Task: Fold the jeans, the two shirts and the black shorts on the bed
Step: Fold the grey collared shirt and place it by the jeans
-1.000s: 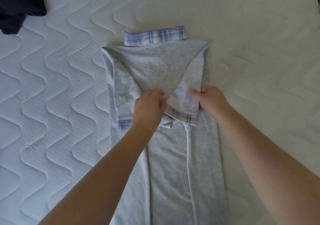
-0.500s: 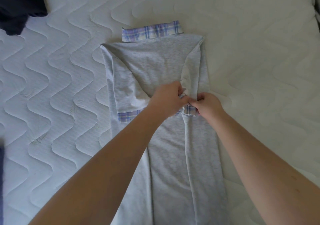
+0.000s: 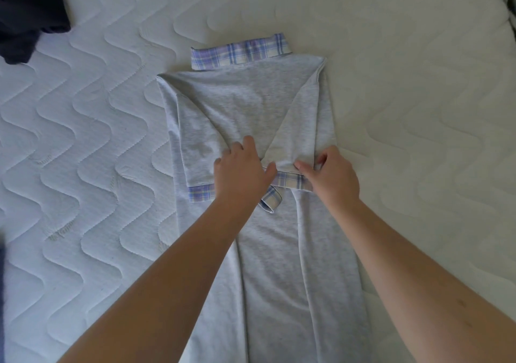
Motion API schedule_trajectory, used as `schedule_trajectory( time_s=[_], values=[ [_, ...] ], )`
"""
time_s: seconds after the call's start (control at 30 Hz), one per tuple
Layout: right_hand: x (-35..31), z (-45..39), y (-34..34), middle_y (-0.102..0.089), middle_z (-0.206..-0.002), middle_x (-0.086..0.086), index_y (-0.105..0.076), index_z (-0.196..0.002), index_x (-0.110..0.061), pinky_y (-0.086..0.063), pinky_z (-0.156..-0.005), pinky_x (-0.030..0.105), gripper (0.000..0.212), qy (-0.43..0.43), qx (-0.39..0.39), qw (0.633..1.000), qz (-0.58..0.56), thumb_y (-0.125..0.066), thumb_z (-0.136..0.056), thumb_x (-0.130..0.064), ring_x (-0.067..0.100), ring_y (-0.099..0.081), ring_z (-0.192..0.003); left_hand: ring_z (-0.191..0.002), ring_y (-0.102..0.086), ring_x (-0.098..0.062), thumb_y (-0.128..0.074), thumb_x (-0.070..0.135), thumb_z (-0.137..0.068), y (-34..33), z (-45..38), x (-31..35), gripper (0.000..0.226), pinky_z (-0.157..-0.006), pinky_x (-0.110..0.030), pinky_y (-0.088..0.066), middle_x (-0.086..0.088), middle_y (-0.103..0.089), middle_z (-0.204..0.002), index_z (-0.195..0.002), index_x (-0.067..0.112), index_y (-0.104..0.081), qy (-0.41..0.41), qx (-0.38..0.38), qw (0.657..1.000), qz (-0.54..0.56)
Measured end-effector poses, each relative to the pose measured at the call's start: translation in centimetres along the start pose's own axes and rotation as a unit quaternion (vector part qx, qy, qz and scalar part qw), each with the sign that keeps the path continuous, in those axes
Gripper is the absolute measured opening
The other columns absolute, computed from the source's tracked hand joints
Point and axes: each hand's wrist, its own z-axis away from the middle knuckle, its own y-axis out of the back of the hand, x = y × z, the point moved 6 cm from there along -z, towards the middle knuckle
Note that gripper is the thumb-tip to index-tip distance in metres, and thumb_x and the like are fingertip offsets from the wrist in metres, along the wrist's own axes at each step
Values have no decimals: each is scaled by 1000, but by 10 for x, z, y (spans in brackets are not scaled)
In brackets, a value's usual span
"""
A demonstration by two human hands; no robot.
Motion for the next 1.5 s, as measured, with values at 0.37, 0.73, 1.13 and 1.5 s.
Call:
schedule_trajectory(
  time_s=[0.37, 0.73, 1.13, 1.5],
  values=[
    [-68, -59, -12, -34, -156, 7, -36, -149, -9, -20, -119, 39, 54, 316, 100, 935, 128, -27, -103, -35, 23, -27, -146, -152, -8, -20, -20, 48, -103, -74, -7, 9, 66, -124, -41, -11, -7, -13, -164, -157, 10, -16, -146, 50, 987, -40],
    [-69, -132, -14, -7, -164, 5, -12, -157, -11, -2, -122, 31, 72, 356, 40, 898, 254, -21, -98, -52, 15, -5, -151, -152, -4, -17, -26, 41, -99, -84, -8, 8, 63, -122, -49, -8, 4, -7, -165, -158, 25, -12, -185, 48, 980, -51],
    [-81, -185, 9, -10, -164, 5, -10, -156, -10, -3, -122, 35, 76, 338, 52, 902, 264, -19, -96, -56, 15, -8, -151, -152, -7, -17, -31, 42, -95, -89, -16, 6, 65, -121, -49, -8, 7, -9, -165, -157, 27, -17, -181, 29, 981, -64],
    [-86, -94, 0, -11, -164, 6, -10, -156, -10, -2, -121, 35, 63, 334, 89, 919, 187, -23, -103, -40, 19, -8, -151, -152, 4, -15, -30, 41, -97, -87, -16, 8, 66, -122, -48, -2, 8, -1, -166, -158, 28, -10, -176, 10, 982, -64]
  ],
)
